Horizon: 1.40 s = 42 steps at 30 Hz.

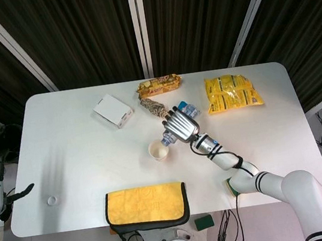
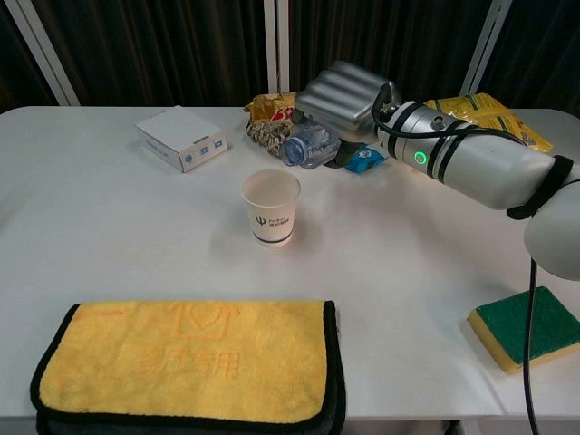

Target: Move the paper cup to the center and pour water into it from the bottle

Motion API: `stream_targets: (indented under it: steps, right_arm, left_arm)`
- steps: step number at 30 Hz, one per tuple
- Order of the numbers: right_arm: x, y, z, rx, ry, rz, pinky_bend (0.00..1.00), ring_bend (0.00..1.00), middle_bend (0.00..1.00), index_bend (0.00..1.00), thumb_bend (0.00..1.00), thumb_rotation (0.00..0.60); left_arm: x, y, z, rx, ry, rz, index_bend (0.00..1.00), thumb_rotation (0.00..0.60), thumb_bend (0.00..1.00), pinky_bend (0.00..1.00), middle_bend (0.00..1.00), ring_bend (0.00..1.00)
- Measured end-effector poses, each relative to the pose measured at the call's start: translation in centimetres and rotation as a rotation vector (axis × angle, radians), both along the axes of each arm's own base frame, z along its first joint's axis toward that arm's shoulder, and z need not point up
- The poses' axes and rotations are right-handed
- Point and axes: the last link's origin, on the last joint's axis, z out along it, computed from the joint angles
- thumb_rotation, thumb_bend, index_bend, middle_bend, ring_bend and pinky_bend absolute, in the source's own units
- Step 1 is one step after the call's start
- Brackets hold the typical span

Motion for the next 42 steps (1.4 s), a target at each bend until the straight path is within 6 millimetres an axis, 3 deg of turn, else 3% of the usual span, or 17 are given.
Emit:
stream_targets:
  steps: [42]
  right_arm:
    - [0.71,-0.70,-0.22,-0.048,0.088,0.056,0.50,0.50,0.65,0.87,0.37,0.600]
  left_arm:
    - [-0.62,-0.24,0.17,-0.008,0.005,0.014,0.04,0.600,0.04,0.17,0.09,0.01]
